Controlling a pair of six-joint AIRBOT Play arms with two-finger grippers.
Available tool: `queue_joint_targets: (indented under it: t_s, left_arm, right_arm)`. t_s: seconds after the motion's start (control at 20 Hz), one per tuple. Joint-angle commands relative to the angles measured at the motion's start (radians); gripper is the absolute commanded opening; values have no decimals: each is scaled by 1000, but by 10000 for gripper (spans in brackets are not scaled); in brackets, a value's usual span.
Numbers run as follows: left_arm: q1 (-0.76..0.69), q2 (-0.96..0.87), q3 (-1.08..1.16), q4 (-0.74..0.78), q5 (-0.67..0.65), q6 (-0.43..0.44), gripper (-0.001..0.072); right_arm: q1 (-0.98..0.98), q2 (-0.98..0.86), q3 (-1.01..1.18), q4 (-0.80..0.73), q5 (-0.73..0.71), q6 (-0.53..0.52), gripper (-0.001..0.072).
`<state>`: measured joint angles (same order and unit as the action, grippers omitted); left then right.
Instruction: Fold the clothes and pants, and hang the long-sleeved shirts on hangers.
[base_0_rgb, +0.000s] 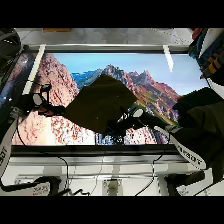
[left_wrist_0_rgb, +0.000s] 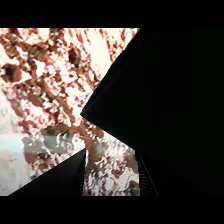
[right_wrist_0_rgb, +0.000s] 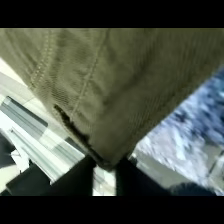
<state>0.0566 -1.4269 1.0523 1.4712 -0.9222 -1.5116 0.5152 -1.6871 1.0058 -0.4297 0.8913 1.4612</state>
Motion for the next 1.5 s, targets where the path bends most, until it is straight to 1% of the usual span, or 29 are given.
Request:
queue_joint_targets:
  t_s: [0.0,0.1,0.2,0.3,0.35,0.4,0.45,0.5,0.55,0.6,0.65,0.7,0.8,0.95,1.0,1.05,1.2,1.25,1.3,1.35,1.45]
  left_arm:
    - [1,-13,0,-48,2,0,374]
    - [1,-16,0,-93,2,0,374]
    - [1,-16,0,-133,-5,5,374]
    - [1,-17,0,-148,-29,49,374]
    - [5,-17,-1,-149,-40,50,374]
    - [7,-21,-1,-170,-48,50,374]
    - [10,-32,-2,-224,-66,50,374]
    - [10,-49,-2,-279,-88,63,374]
    - [10,-66,-2,-304,-100,82,375]
    - [8,-82,-2,-305,-106,84,418]
    - [8,-96,-2,-306,-113,84,434]
    - [11,-106,-2,-306,-118,96,434]
    - [13,-119,-2,-306,-146,156,432]
    - [13,-146,-2,-321,-233,262,428]
    - [13,-159,-3,-354,-253,292,391]
    - [13,-169,-3,-397,-252,305,339]
    - [12,-196,-3,-531,-194,346,328]
    - [12,-198,-3,-574,-188,366,226]
    - [12,-197,-2,-605,-190,399,47]
    - [13,-194,0,-630,-196,429,7]
    - [20,-169,10,-658,-201,462,7]
  right_arm:
    - [-1,-13,71,-73,-6,12,41]
    - [-31,1,109,-207,67,11,40]
    - [-68,41,121,-380,149,12,40]
    - [-107,96,117,-532,190,11,40]
    - [-124,124,117,-571,195,11,40]
    - [-140,150,117,-576,191,10,40]
    - [-149,168,117,-573,184,10,40]
    - [-150,181,117,-577,177,6,40]
    - [-150,186,117,-576,174,-2,40]
    - [-146,187,117,-576,171,-5,40]
    - [-146,187,117,-576,171,-7,40]
    - [-146,187,117,-576,167,-8,40]
    - [-147,187,117,-578,160,-16,40]
    - [-146,187,117,-578,152,-16,40]
    - [-146,187,117,-578,146,-16,40]
    - [-146,187,117,-578,138,-16,40]
    - [-147,187,117,-581,127,-16,40]
    - [-147,187,117,-586,127,-16,40]
    - [-147,189,118,-595,128,-16,40]
    - [-148,190,122,-601,131,-20,40]
    - [-148,204,149,-620,137,-43,40]
